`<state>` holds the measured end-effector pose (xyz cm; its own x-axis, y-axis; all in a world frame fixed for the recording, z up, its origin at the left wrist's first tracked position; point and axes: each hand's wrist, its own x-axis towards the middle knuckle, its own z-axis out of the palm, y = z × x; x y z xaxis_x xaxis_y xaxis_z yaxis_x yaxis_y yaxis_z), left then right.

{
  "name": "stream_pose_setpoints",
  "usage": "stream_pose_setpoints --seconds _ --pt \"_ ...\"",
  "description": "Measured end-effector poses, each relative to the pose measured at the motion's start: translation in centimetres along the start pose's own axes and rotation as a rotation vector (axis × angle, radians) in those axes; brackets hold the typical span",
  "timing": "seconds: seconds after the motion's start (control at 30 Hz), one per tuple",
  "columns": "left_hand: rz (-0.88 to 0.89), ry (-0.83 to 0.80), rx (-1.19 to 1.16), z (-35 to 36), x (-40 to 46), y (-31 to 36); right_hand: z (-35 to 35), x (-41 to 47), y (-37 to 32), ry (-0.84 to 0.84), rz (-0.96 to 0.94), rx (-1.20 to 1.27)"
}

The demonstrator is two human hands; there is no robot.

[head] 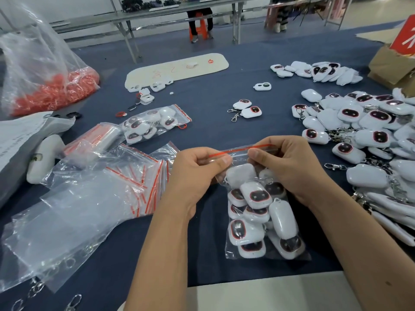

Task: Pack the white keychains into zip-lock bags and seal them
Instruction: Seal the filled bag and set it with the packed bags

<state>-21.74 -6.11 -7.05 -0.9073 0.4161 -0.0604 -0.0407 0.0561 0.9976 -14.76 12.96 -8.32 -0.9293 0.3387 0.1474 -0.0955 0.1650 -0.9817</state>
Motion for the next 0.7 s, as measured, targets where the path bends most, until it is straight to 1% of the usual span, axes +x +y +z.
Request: stream_pose_setpoints --seconds 0.13,0.27,0.5,0.6,0.7 --pt "0.067 0.018 0.072 -0.18 0.34 -0.19 0.17 -0.07 -0.02 -0.013 -0.018 -0.016" --pt "0.122 -0.027 0.127 -0.04 0.4 -0.48 0.37 -0.24 -0.14 -0.06 -0.037 -0.075" --pt "0.228 -0.071 0.183 0.49 0.44 -0.41 0.3 -0.34 -0.18 -0.084 -0.105 -0.077" --pt "0.27 -0.058 0.219 0.6 0.36 -0.34 0.37 -0.39 -0.08 -0.092 -0.097 -0.055" --pt "0.268 -0.019 0.252 0.66 0.34 -0.34 0.54 -0.35 0.05 -0.111 -0.047 -0.029"
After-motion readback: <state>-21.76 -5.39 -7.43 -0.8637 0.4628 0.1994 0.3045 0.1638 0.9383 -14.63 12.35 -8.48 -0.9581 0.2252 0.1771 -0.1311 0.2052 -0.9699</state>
